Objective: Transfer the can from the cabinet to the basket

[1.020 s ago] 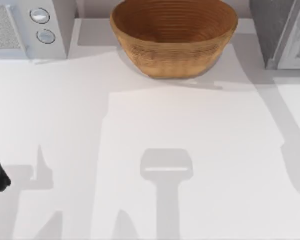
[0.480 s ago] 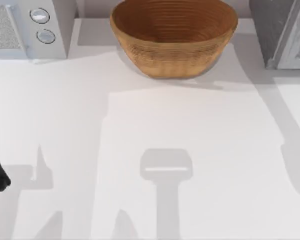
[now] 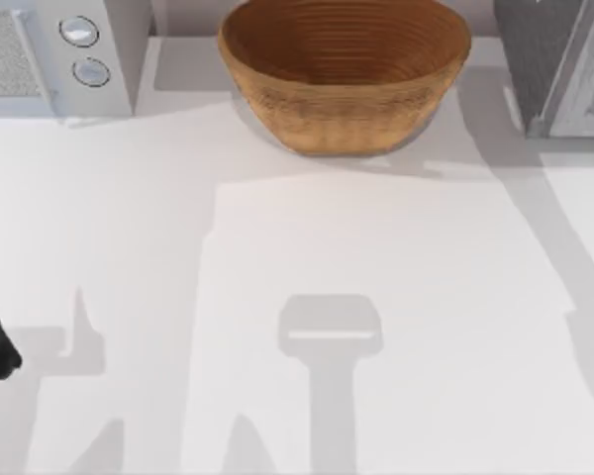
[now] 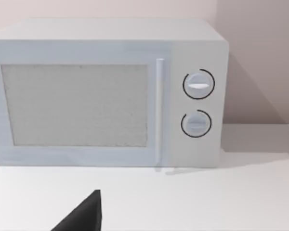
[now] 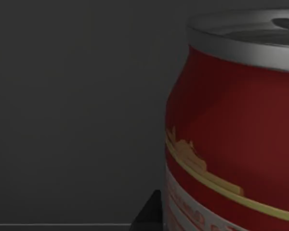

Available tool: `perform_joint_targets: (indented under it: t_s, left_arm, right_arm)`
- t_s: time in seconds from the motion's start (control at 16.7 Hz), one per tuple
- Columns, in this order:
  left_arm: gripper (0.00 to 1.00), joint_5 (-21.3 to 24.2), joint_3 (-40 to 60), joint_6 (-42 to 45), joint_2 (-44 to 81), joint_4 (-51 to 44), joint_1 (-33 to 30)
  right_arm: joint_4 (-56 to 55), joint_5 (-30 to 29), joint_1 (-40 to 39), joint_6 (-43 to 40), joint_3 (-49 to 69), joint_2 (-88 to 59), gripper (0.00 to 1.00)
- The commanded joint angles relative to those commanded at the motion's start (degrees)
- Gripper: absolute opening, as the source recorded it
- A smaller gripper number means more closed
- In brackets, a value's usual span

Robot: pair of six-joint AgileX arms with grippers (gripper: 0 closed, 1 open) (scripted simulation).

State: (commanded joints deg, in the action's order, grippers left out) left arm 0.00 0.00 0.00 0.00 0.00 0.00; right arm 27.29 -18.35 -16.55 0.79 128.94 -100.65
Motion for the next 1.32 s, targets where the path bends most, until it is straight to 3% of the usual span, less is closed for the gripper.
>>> perform_joint_targets:
  t_s: [0.54, 0.96, 1.32]
  left_arm:
    - [1.00, 0.00, 0.00, 0.00, 0.00, 0.00, 0.00]
    - [1.00, 0.00, 0.00, 0.00, 0.00, 0.00, 0.00]
    - [1.00, 0.00, 0.00, 0.00, 0.00, 0.00, 0.00]
  right_arm:
    - [12.98, -9.17, -9.60, -0.13, -6.62, 18.88, 0.00]
    - [11.38, -8.07, -8.60, -0.09, -10.29, 21.54, 0.00]
    - [3.70, -2.83, -3.73, -0.46, -33.34, 37.01, 0.00]
